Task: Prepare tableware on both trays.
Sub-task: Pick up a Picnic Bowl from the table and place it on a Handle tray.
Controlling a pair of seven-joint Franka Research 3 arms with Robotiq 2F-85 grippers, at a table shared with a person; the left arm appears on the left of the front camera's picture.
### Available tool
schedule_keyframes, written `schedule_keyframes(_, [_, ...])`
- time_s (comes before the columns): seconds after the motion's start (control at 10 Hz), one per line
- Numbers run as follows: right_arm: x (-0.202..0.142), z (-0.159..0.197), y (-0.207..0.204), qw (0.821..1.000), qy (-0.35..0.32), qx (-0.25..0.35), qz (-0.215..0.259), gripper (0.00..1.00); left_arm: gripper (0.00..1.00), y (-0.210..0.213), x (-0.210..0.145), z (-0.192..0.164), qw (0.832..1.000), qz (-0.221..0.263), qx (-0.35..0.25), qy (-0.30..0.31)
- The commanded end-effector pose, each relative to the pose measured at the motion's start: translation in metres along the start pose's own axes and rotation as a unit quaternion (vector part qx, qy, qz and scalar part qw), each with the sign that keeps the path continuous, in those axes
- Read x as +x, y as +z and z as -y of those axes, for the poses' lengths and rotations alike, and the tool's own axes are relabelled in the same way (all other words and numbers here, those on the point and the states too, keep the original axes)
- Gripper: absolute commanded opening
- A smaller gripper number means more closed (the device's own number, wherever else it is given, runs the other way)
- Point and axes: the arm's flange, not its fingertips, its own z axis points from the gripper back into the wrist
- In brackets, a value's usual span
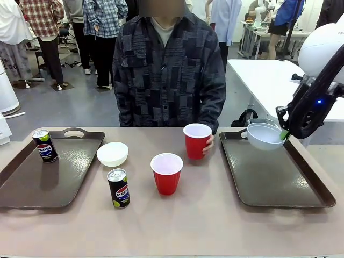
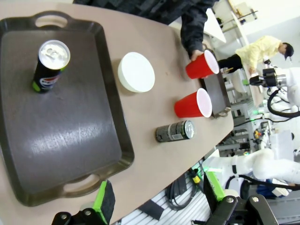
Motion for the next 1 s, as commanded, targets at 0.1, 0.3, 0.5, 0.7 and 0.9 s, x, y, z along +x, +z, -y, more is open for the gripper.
schedule_keyframes(0.1, [-0.014,-0.020,0.001,0.997,-0.077,0.017,0.024,0.00,1.00,0.001,0.000,0.000,1.000,0.002,-0.005,-0.001])
schedule_keyframes(0.3, [-0.002,-0.008,-0.001,0.999,-0.033,0.004,0.004,0.04,1.00,0.001,0.000,0.000,1.000,0.002,-0.005,-0.001])
schedule_keyframes(0.5, [-0.105,-0.009,-0.007,0.997,0.056,-0.049,0.015,0.04,1.00,0.001,0.000,0.000,1.000,0.002,-0.005,-0.001])
schedule_keyframes(0.7, [-0.104,-0.004,-0.004,0.998,0.033,-0.051,0.000,0.04,1.00,0.001,0.000,0.000,1.000,0.002,-0.005,-0.001])
schedule_keyframes(0.9, [-0.098,-0.003,-0.005,0.999,0.025,-0.044,-0.008,0.04,1.00,0.001,0.000,0.000,1.000,0.002,-0.005,-0.001])
